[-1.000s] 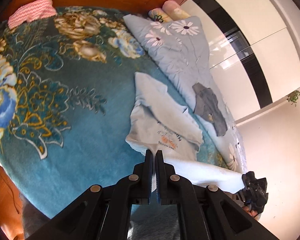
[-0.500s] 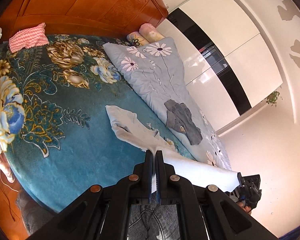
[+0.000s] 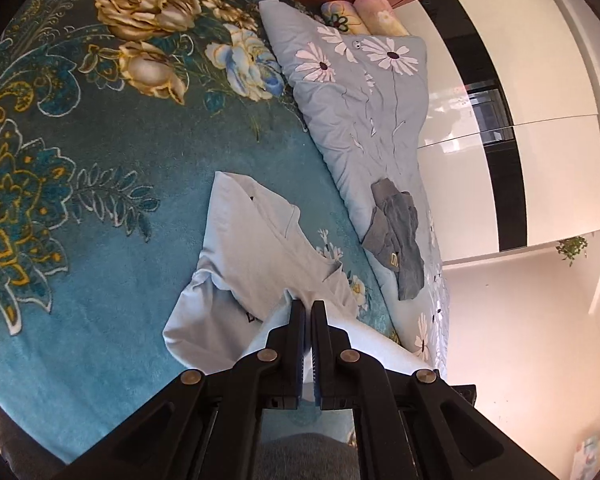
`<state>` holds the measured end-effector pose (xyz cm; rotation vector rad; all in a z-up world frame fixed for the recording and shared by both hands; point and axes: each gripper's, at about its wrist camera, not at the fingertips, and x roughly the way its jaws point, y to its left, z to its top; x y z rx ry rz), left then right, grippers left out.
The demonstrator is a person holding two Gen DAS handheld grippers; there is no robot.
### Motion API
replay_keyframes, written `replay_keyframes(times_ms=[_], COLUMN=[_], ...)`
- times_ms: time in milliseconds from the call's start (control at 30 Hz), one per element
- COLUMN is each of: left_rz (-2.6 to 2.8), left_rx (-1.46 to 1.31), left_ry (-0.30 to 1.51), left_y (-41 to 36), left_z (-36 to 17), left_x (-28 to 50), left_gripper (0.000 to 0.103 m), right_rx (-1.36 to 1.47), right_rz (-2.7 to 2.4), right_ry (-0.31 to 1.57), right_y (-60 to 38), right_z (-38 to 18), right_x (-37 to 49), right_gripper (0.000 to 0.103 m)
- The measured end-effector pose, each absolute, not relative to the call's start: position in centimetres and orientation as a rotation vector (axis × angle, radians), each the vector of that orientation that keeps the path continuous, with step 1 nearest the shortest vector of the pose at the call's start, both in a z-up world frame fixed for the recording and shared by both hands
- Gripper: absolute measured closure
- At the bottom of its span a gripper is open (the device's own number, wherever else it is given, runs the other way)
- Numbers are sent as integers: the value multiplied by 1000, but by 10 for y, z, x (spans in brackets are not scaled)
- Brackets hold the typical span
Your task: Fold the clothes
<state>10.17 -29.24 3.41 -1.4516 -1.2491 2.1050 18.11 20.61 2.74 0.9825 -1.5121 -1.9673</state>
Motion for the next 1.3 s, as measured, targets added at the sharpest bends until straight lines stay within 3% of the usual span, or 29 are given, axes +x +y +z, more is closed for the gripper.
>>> replay_keyframes(times_ms=[300,433,500,533,567,633,767,867,967,1300], left_rz=[2034,2003,1977,1965,1953,1948,2144,2226,2322,2408], left_rx=[-1600,-1590,-1583,-1555,-1521,-1450,-1555,-1642,-1670,-1688], left_ry=[-1389,-1426,-1446,-1460,-1476,-1489,-1096,-748,-469,184], left_y=[-267,-266,-267,-269,-272,-279,-271,-254,-243,-196], left_z=[-37,-47,-51,-50,-48,-43,-32,-34,-35,-40], left_x=[2,-18,-26,-26,-25,-20,-9,7,17,-9], left_gripper=[100,95,83,67,59,58,56,56,58,58], right_rx=[1189,1269,1301,1317,1334,1360,1315,1289,1385,1694], right_rz=[-2062,-2063,-2060,-2058,-2057,-2055,-2110,-2216,-2309,-2346], right_ry=[-1586,-1597,-1598,-1598,-1598,-1589,-1494,-1413,-1305,-775], right_y=[225,222,221,221,221,221,233,247,257,207], right_z=[-23,-42,-48,-52,-55,-58,-37,-21,-22,-44], right_x=[108,87,81,77,74,70,76,87,98,85], right_gripper=[101,99,98,98,98,97,94,76,76,76])
